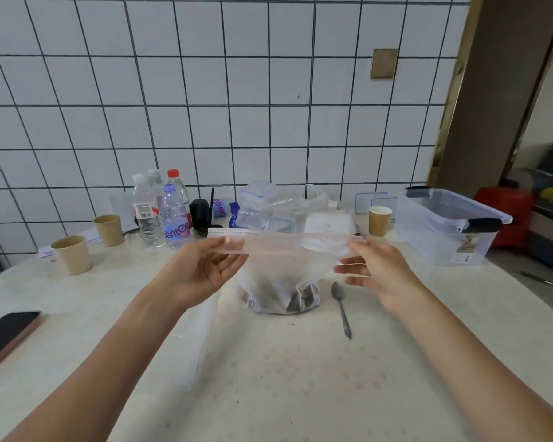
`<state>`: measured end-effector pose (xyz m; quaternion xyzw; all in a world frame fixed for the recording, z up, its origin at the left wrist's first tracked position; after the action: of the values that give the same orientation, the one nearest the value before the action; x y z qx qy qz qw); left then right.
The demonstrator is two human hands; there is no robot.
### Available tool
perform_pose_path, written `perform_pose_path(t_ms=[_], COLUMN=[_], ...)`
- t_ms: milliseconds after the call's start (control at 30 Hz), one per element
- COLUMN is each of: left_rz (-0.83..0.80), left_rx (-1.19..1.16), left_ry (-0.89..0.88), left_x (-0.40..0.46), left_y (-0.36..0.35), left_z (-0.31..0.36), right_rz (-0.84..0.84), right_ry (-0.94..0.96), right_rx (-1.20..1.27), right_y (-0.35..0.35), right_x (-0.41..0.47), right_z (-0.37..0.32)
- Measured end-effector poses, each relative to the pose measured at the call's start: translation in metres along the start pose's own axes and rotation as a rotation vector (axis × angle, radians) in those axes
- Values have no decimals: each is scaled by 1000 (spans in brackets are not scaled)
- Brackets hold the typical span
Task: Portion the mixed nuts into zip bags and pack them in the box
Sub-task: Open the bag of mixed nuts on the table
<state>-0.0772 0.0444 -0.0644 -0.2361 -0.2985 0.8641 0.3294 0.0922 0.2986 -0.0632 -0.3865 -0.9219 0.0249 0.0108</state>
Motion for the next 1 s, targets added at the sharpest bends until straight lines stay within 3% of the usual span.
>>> perform_pose_path(t_ms=[100,200,333,667,833,1000], left_rz=[-4,30,59,153,97,75], left_rx=[36,191,247,11,-90,20], left_ry=[27,-40,-105,87,122,113], left_x=[4,6,5,2,15,27], left_y=[-3,0,5,32,30,35], left_z=[-7,-7,-5,-25,-37,-44], right_rz=[-141,-227,-240,-273,-161,-128], right_ry=[-158,-195,-203,-228,-218,-218], right_rx=[433,635,561,652,645,570], right_y=[-24,-41,-56,-62,-58,-55], right_x=[-9,-18,-20,-17,-13,-10], right_z=[8,8,16,37,43,43])
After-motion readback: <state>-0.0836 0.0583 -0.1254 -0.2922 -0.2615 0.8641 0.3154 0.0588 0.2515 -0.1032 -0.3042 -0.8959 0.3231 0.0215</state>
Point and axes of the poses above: each hand's wrist, its own x-axis towards the middle knuckle, its own y-axis out of the back of the hand, z = x × y, the point moved 10 cm from there along x, towards the middle knuckle, and after that the axes turned 2 degrees about y, right-handed, at the moved point
